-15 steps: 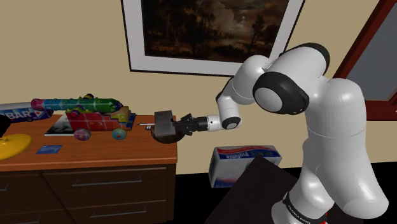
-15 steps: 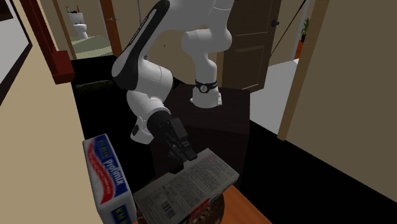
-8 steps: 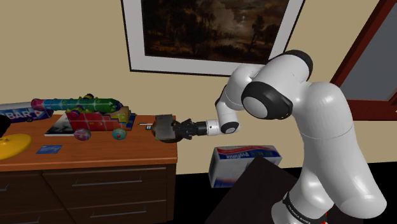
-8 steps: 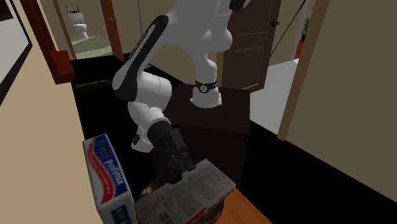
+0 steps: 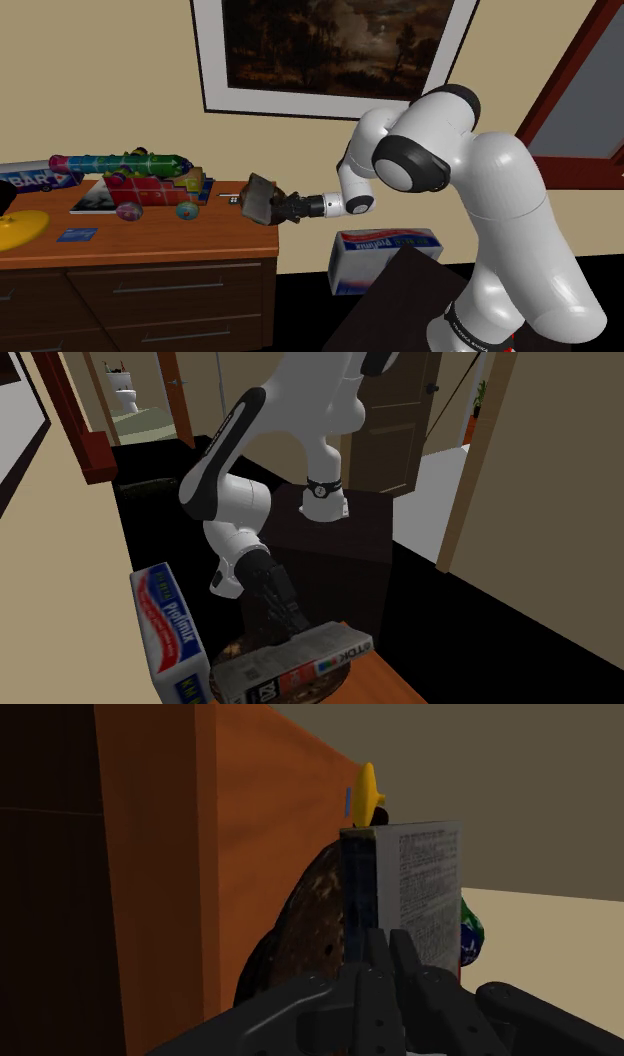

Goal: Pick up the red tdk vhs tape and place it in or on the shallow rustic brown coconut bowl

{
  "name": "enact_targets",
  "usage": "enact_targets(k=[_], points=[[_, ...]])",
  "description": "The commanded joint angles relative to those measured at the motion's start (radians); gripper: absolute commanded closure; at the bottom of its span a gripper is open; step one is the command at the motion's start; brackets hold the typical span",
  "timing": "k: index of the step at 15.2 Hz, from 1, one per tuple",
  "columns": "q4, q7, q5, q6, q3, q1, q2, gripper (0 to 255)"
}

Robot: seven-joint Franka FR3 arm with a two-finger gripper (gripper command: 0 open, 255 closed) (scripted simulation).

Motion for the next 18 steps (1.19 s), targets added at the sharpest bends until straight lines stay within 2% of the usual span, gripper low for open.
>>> enact_targets(k=[1, 2, 7, 11, 18], points=[[0.000, 0.000, 0.001, 0.005, 0.001, 0.000, 0.005, 255], [0.002, 0.001, 0.002, 0.005, 0.001, -0.001, 0.007, 0], [0.000, 0.000, 0.001, 0.005, 0.001, 0.000, 0.005, 0], [-0.070, -0.033, -0.089, -0.075, -0.062, -0.038, -0.013, 0], [-0.070, -0.033, -0.089, -0.075, -0.062, -0.038, -0.013, 0]])
